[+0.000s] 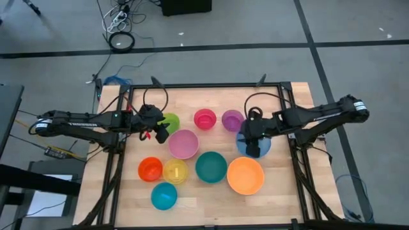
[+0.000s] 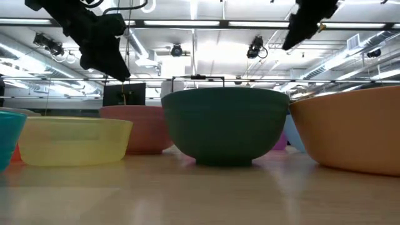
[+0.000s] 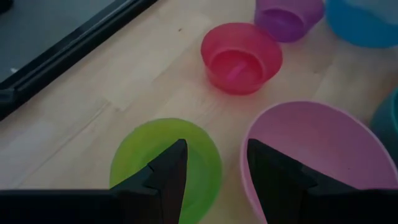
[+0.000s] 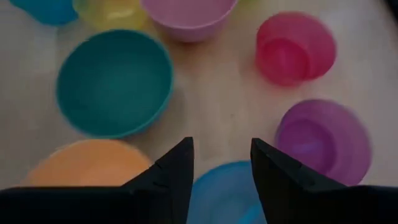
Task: Nest bowls inside each other
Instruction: Stack the yellow bowl on top of the light blue bowl
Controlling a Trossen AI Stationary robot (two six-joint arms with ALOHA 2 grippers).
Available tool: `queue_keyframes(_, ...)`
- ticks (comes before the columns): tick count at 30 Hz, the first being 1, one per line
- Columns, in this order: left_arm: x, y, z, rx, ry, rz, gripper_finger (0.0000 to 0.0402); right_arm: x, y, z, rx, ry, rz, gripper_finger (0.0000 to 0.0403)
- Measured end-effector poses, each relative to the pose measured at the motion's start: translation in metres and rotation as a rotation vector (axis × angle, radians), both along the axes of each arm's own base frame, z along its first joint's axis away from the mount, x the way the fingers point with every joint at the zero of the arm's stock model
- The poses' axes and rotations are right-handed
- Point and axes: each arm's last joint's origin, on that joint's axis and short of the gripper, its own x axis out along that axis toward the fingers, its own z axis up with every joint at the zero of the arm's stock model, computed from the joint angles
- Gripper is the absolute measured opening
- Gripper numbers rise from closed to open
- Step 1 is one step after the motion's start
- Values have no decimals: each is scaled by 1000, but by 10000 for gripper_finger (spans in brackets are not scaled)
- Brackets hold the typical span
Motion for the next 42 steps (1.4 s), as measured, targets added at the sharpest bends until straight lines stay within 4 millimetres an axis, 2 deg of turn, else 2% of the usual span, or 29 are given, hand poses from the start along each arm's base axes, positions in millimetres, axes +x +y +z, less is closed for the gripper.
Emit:
queue_keyframes(4,1,0,1,0,-9,0,176,-4,9,4,109,28,14,147)
queue_keyframes(9,1,0,1,1,-21,0,176,-2,17,-1,187,68,-8,147)
queue_keyframes(12,1,0,1,1,-22,0,176,8,25,-12,181,114,9,148)
queue_keyframes(17,1,0,1,1,-20,-1,176,29,38,-46,114,255,48,159)
queue_keyframes(23,1,0,1,3,-19,-2,176,47,44,-78,62,366,81,181)
queue_keyframes(31,1,0,1,4,-17,-5,176,53,45,-92,13,419,151,209)
queue_keyframes(37,1,0,1,14,-10,-18,176,61,47,-101,-34,412,213,202)
queue_keyframes(42,1,0,1,13,-9,-18,176,70,50,-116,-66,428,272,193)
